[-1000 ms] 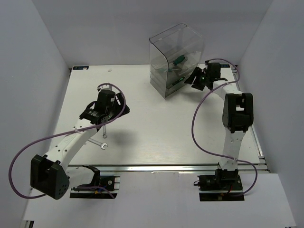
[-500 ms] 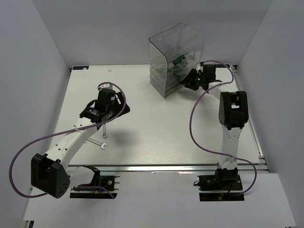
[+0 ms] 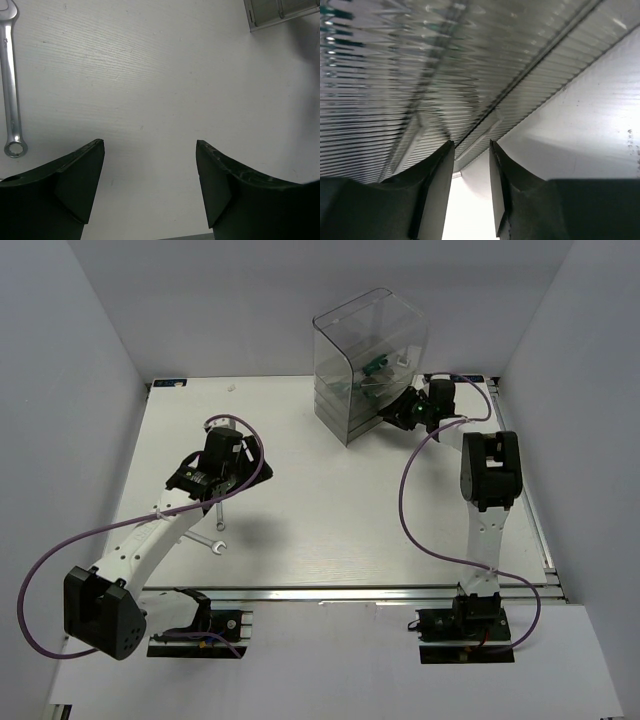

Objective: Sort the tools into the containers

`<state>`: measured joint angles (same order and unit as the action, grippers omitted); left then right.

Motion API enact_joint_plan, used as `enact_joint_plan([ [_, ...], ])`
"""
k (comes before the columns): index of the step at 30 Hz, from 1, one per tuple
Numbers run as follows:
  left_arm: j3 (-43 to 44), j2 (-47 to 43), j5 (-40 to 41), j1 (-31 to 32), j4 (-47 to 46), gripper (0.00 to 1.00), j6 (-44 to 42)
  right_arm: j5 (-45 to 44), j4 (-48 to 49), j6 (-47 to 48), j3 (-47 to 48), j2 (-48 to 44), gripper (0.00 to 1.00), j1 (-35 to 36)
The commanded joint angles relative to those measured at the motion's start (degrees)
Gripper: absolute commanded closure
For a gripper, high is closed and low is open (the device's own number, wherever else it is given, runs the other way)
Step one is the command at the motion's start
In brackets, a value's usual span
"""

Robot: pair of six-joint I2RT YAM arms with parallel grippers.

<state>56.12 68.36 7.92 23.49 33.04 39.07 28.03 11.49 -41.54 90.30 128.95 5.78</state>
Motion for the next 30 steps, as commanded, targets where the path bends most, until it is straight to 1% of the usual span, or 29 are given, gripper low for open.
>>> enact_joint_plan([
  [1, 2.15, -1.74, -0.10, 0.25, 0.54, 0.16, 0.74, 0.18, 7.05, -5.21, -0.56, 1.75, 0.60, -0.07],
  [5, 2.42, -1.65, -0.19, 0.25, 1.06, 0.15, 0.83, 0.80, 10.13, -8.20, -2.23, 2.54, 0.64, -0.16],
  [7, 2.68, -1.56, -0.10, 0.25, 1.33, 0.15, 0.66, 1.41, 13.90, -9.17, -3.37, 2.89, 0.70, -0.16],
  [8, 2.86, -1.47, -0.10, 0.25, 1.42, 0.15, 0.66, 2.11, 17.05, -10.39, -4.51, 3.24, 0.77, -0.24],
  [10, 3.03, -1.38, -0.10, 0.25, 1.50, 0.15, 0.57, 2.73, 19.44, -11.19, -5.22, 3.59, 0.80, -0.24],
  [15, 2.86, -1.38, -0.28, 0.25, 1.33, 0.14, 0.92, 3.52, 21.91, -12.60, -6.27, 4.12, 0.90, -0.51],
  [18, 2.51, -1.47, -0.45, 0.25, 0.98, 0.14, 1.10, 3.96, 22.44, -13.04, -7.94, 3.60, 0.93, -1.03],
  [23, 1.80, -1.56, -0.37, 0.25, 0.54, 0.14, 1.54, 4.93, 22.70, -12.52, -13.04, 0.44, 0.96, -3.66],
  [26, 1.19, -1.21, 0.51, 0.25, 0.89, 0.14, 1.97, 6.07, 22.18, -11.20, -16.90, -1.58, 0.95, -5.16],
  [29, 0.84, -0.60, 1.21, 0.25, 1.42, 0.13, 1.98, 8.09, 21.21, -9.97, -20.85, -3.52, 0.95, -8.15],
  [30, 0.84, -0.25, 2.00, 0.25, 1.76, 0.13, 1.89, 8.87, 20.86, -8.83, -21.83, -3.96, 0.93, -8.50],
])
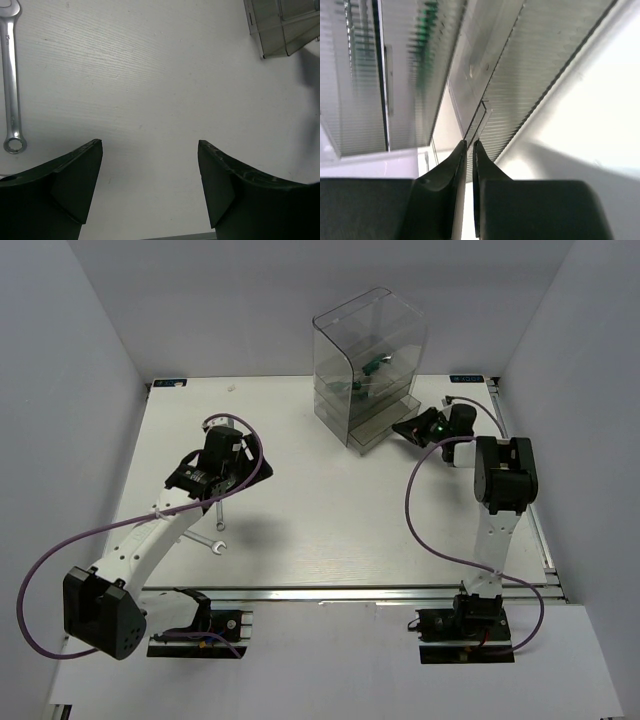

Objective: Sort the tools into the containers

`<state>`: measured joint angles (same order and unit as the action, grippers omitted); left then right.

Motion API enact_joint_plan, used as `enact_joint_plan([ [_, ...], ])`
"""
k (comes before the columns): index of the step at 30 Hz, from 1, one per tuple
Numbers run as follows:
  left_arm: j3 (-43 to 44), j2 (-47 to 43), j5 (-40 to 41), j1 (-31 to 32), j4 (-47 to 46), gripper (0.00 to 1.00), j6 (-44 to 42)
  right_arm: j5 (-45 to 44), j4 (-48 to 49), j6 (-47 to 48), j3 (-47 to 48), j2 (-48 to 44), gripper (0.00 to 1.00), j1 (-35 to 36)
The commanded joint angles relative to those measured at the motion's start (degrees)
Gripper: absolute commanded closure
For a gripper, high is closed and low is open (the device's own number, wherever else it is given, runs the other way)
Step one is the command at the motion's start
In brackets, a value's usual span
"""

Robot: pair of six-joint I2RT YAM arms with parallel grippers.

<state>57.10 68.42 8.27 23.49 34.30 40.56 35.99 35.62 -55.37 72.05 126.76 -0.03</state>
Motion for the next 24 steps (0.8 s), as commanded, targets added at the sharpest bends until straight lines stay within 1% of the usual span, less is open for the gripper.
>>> enact_joint_plan([
  [1, -0.15, -0.31, 2.09, 0.25, 0.76, 0.13, 0.31, 1.36, -3.10, 5.54, -4.54, -2.21, 0.91, -3.21],
  [2, -0.32, -0.05, 2.53, 0.25, 0.94, 0.12, 0.31, 1.80, -3.10, 6.06, -6.12, -3.09, 0.90, -3.48],
  [4, -0.32, 0.39, 3.33, 0.25, 1.38, 0.12, 0.14, 2.42, -3.10, 7.29, -7.36, -3.71, 0.79, -3.83],
  [5, -0.50, 0.66, 3.59, 0.25, 1.47, 0.11, 0.05, 2.86, -3.01, 7.91, -7.62, -3.97, 0.71, -3.83],
  [6, -0.59, 1.09, 4.20, 0.25, 1.73, 0.10, -0.04, 3.90, -3.10, 9.13, -7.37, -3.89, 0.59, -3.83],
  [8, -0.41, 1.80, 4.91, 0.25, 2.17, 0.09, -0.39, 4.79, -3.88, 10.02, -6.58, -3.80, 0.46, -3.83],
  [9, -0.32, 2.06, 5.35, 0.25, 2.87, 0.08, -0.39, 5.40, -5.02, 10.98, -5.27, -3.89, 0.36, -3.83],
  [12, 0.99, 3.82, 8.24, 0.25, 5.33, 0.08, -0.30, 6.55, -11.69, 16.95, -2.89, -4.68, 0.34, -4.01],
  [13, 1.43, 4.34, 9.82, 0.25, 6.03, 0.08, 0.05, 7.07, -13.54, 21.06, -2.62, -5.03, 0.34, -4.10],
  [15, 2.31, 6.19, 11.41, 0.25, 7.97, 0.08, 0.58, 7.52, -21.00, 26.78, -1.92, -6.96, 0.34, -4.10],
  [16, 2.57, 6.81, 12.46, 0.25, 8.32, 0.10, 0.58, 7.61, -23.64, 32.81, -2.18, -9.05, 0.34, -4.10],
  [17, 2.75, 8.20, 13.25, 0.25, 9.11, 0.11, 0.58, 7.52, -27.67, 36.01, -2.61, -10.29, 0.36, -4.10],
  [18, 3.10, 8.91, 13.96, 0.25, 9.55, 0.12, 0.66, 7.43, -29.53, 39.08, -3.23, -11.87, 0.36, -4.10],
  [19, 3.19, 9.70, 14.92, -0.02, 9.64, 0.15, 0.49, 7.34, -31.12, 45.38, -4.89, -15.19, 0.37, -4.01],
  [20, 3.37, 11.54, 15.37, -0.28, 10.16, 0.17, 0.40, 7.08, -34.27, 48.57, -5.69, -16.88, 0.40, -4.10],
  [21, 3.54, 12.60, 15.72, -0.80, 10.60, 0.19, 0.31, 6.90, -35.43, 51.83, -6.48, -18.72, 0.42, -4.01],
  [22, 4.07, 13.66, 15.72, -1.42, 10.87, 0.23, 0.14, 6.90, -37.18, 54.82, -8.40, -22.66, 0.45, -4.10],
  [23, 4.24, 14.62, 15.11, -2.99, 11.05, 0.29, -0.38, 6.64, -38.15, 62.16, -9.46, -24.61, 0.50, -4.01],
  [24, 4.33, 16.37, 14.58, -3.79, 10.70, 0.35, -1.17, 6.90, -39.82, 65.88, -10.60, -26.63, 0.68, -3.92],
])
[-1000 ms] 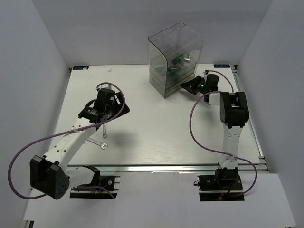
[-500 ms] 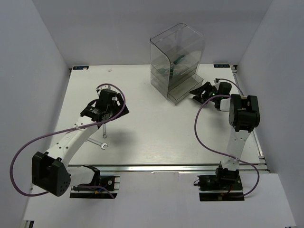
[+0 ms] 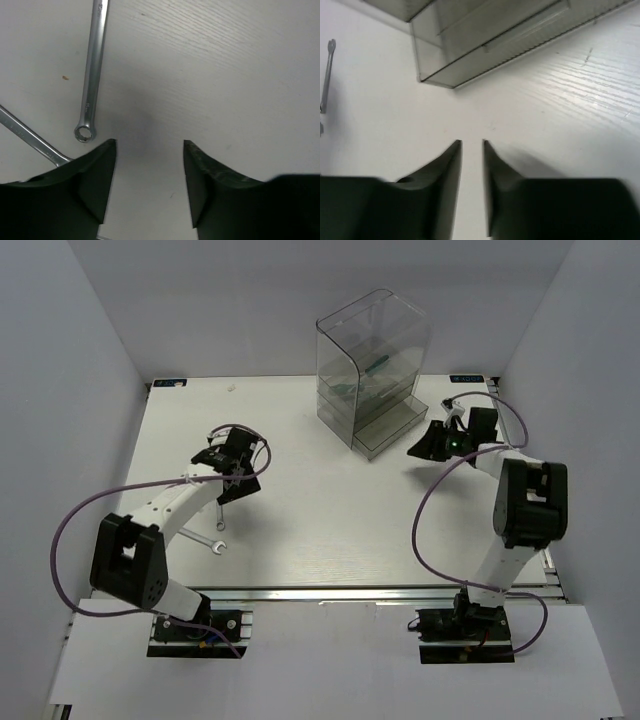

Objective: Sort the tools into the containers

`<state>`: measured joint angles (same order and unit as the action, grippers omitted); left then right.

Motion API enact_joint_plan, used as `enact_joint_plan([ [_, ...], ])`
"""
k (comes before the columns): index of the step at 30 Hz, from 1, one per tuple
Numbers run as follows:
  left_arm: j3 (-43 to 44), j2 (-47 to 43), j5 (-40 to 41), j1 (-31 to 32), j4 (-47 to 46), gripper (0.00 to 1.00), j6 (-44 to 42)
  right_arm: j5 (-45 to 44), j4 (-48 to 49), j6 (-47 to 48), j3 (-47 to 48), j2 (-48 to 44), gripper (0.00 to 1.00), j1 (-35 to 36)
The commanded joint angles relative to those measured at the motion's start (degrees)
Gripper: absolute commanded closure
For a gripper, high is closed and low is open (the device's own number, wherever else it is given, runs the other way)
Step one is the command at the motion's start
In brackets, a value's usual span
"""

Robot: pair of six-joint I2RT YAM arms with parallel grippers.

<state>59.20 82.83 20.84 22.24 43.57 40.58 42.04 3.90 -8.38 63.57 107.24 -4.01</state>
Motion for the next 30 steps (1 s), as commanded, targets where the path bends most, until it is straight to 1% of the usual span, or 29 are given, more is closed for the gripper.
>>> enact_joint_plan([
  [1, 2.41, 2.77, 1.58, -3.33, 1.25, 0.39, -2.77, 1.11, -9.34, 22.67, -3.01, -10.53, 0.76, -0.03],
  [2, 2.41, 3.47, 1.05, -5.08, 0.64, 0.42, -3.65, 1.63, -11.00, 26.62, -4.23, -11.95, 0.84, -0.12],
  [3, 2.50, 4.87, -0.43, -6.14, 0.38, 0.42, -5.40, 3.47, -16.24, 35.89, -4.59, -14.23, 0.93, -0.21],
  [4, 2.50, 5.67, -1.15, -7.03, 0.11, 0.42, -6.38, 4.53, -19.08, 40.07, -4.77, -15.21, 0.93, -0.21],
  [5, 2.41, 6.20, -2.11, -8.77, -0.59, 0.37, -7.34, 7.59, -21.89, 43.76, -4.86, -15.83, 0.84, -0.38],
  [6, 2.41, 7.25, -3.51, -9.66, -0.85, 0.34, -8.75, 9.53, -27.66, 50.50, -4.86, -16.36, 0.76, -0.64],
  [8, 2.24, 8.14, -5.01, -12.04, -1.64, 0.29, -10.25, 13.39, -30.96, 53.99, -5.47, -17.41, 0.64, -0.82],
  [9, 2.24, 8.40, -6.15, -12.74, -2.17, 0.28, -11.73, 14.37, -31.67, 54.95, -5.82, -17.76, 0.62, -0.82],
  [10, 2.06, 9.01, -6.68, -13.97, -2.52, 0.28, -12.36, 15.08, -31.94, 54.96, -6.35, -18.46, 0.62, -0.82],
  [15, 1.71, 12.09, -9.50, -15.73, -7.00, 0.29, -18.15, 17.46, -29.31, 53.04, -8.29, -20.67, 0.61, -0.82],
  [18, 2.58, 15.34, -11.26, -16.17, -9.03, 0.36, -20.53, 17.46, -28.69, 51.89, -7.94, -21.02, 0.61, -0.74],
  [19, 2.85, 16.04, -11.70, -16.35, -9.55, 0.40, -20.89, 17.37, -28.69, 51.71, -7.33, -20.93, 0.61, -0.82],
  [20, 3.03, 16.75, -11.79, -16.35, -9.73, 0.42, -21.06, 17.20, -29.12, 51.63, -7.15, -20.85, 0.61, -0.74],
  [25, 2.94, 19.65, -12.66, -17.49, -11.05, 0.48, -21.77, 17.11, -29.21, 50.66, -6.79, -21.28, 0.61, -0.74],
  [29, 1.54, 20.27, -13.72, -17.93, -11.93, 0.59, -21.94, 16.76, -28.69, 49.52, -7.41, -21.81, 0.62, -0.82],
  [30, 1.18, 20.36, -14.07, -17.93, -12.02, 0.64, -21.77, 16.76, -28.51, 49.08, -7.41, -21.99, 0.62, -0.74],
])
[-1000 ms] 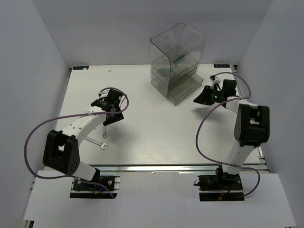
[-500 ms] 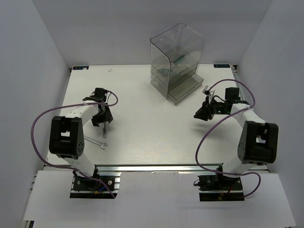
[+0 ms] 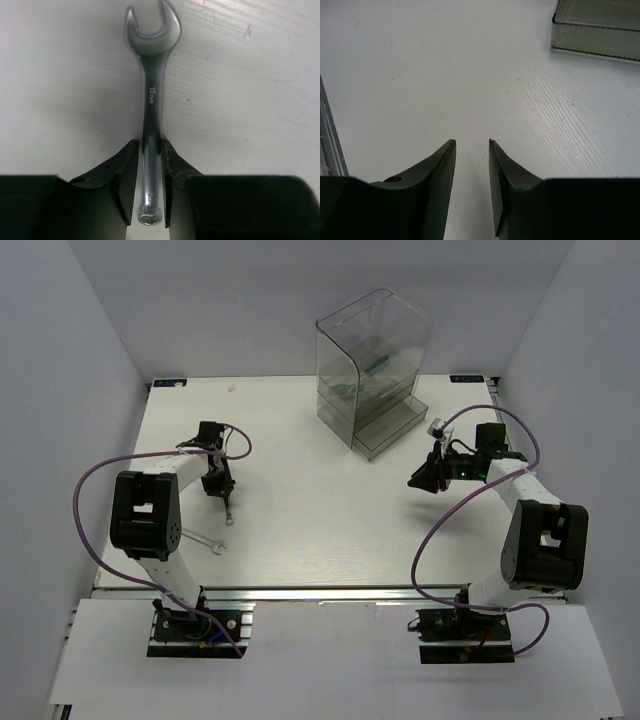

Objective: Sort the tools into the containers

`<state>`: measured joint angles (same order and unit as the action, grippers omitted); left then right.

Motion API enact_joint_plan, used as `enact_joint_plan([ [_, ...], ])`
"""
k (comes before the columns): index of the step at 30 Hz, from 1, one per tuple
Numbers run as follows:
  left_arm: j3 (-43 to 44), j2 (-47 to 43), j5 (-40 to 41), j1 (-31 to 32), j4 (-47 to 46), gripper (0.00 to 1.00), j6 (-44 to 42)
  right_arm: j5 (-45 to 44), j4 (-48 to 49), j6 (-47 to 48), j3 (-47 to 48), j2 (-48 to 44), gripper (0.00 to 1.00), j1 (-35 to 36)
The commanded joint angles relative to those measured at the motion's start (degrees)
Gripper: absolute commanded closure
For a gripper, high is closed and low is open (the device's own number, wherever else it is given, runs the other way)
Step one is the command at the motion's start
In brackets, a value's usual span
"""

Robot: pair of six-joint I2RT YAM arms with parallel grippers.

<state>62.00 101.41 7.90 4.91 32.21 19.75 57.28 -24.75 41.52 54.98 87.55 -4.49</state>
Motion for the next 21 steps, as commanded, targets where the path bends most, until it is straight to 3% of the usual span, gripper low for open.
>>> enact_joint_plan([
  [1, -2.05, 1.78, -1.31, -0.69, -0.83, 0.66, -0.85, 1.44, 0.23, -1.00, 1.18, -2.21, 0.62, -0.34],
  [5, -4.86, 1.78, -2.80, -0.86, -2.41, 0.77, -0.59, 1.08, 0.50, -2.05, 1.44, -2.29, 0.62, -0.34],
  [10, -6.10, 1.60, -5.26, -0.95, -3.64, 1.00, 0.46, 0.82, 0.58, -2.76, 2.41, -2.21, 0.62, -0.34],
  [15, -4.26, -3.13, -7.90, 0.45, -4.70, 1.00, 0.12, 0.29, 1.02, -3.90, 2.76, -2.73, 0.62, -0.26],
  [21, -1.27, -7.01, -12.03, 6.34, -2.76, 1.00, -0.32, 0.20, 2.95, -6.36, 2.24, -3.43, 0.62, -0.26],
])
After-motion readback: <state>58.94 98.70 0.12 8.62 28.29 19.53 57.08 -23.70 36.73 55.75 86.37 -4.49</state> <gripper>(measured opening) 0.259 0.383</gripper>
